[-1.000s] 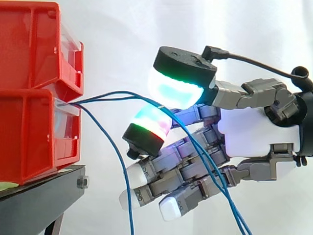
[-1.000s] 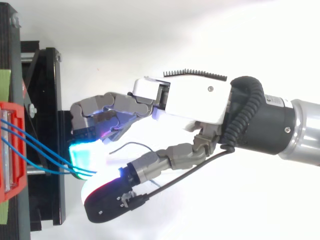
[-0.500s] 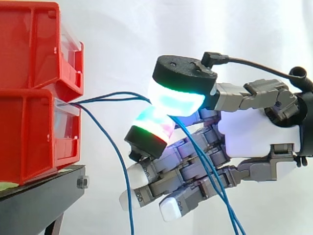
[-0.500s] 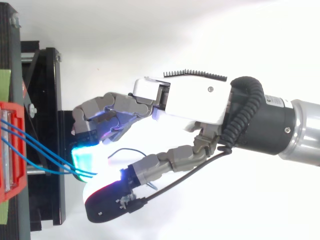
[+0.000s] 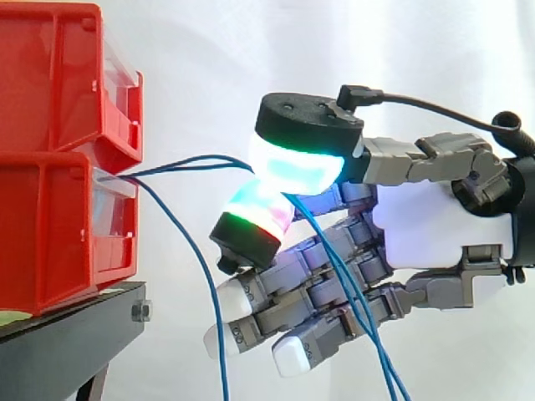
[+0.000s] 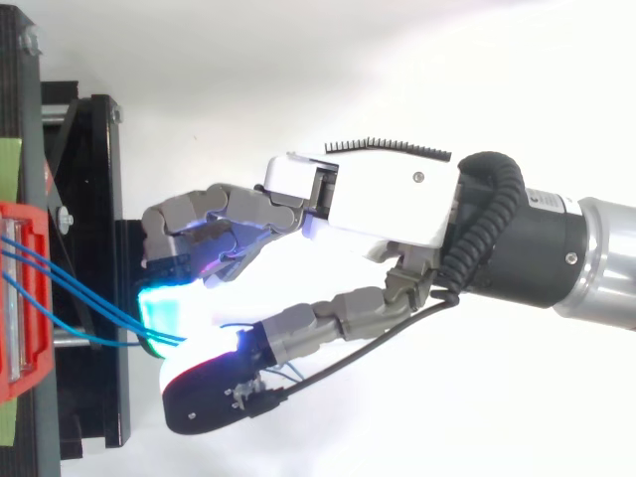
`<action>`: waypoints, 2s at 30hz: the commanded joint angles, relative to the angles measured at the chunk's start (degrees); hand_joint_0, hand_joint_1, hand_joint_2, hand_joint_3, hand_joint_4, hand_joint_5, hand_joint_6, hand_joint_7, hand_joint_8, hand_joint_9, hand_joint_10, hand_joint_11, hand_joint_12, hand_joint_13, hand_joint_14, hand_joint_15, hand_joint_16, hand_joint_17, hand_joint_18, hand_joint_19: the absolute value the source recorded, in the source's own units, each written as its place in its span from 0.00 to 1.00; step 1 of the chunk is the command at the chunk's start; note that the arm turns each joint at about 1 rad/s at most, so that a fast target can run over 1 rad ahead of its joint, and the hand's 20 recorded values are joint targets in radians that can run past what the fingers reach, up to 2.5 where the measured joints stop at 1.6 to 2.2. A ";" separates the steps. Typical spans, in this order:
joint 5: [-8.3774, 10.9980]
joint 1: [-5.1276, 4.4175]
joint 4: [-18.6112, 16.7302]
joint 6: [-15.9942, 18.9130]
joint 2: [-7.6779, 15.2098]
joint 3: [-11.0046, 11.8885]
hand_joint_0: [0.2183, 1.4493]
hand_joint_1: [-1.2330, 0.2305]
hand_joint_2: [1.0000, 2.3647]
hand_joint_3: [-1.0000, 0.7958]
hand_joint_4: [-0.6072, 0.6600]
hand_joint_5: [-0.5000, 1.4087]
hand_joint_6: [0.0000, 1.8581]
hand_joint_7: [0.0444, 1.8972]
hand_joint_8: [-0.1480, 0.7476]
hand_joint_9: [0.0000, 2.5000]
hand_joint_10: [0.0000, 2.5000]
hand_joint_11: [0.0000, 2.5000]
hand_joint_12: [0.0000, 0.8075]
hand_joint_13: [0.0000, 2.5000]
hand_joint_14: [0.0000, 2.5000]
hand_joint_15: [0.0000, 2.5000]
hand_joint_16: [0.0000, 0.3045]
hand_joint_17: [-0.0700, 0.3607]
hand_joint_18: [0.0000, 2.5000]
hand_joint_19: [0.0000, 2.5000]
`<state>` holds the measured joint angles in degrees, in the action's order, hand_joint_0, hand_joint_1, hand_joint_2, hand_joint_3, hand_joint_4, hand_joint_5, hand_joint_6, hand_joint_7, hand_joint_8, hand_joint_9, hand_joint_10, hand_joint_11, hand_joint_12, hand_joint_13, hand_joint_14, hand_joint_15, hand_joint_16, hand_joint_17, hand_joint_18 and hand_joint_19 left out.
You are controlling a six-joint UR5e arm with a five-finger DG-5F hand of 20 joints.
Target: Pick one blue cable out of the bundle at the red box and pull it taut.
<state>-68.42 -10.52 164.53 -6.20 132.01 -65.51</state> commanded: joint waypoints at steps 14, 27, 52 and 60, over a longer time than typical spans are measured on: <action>-0.05 -0.03 0.00 0.14 0.00 0.03 0.20 0.37 0.00 0.28 0.62 0.22 0.29 0.76 0.51 0.29 0.01 0.19 0.54 0.19 0.00 0.06 0.20 0.49 0.26 0.17; 0.04 -0.03 0.00 0.05 0.00 -0.06 0.28 0.36 0.01 0.42 0.58 0.21 0.31 0.76 0.48 0.28 0.01 0.20 0.50 0.18 0.00 0.07 0.18 0.45 0.24 0.18; 0.22 -0.12 0.00 0.05 0.09 -0.06 0.26 0.33 0.00 0.28 0.62 0.18 0.40 0.64 0.50 0.28 0.01 0.22 0.51 0.20 0.00 0.06 0.18 0.46 0.26 0.17; 0.13 -0.12 -0.09 0.05 0.00 -0.06 0.23 0.39 0.00 0.28 0.62 0.19 0.38 0.65 0.52 0.29 0.00 0.21 0.53 0.20 0.00 0.07 0.20 0.48 0.27 0.17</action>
<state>-68.23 -10.66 164.42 -6.15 132.02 -65.56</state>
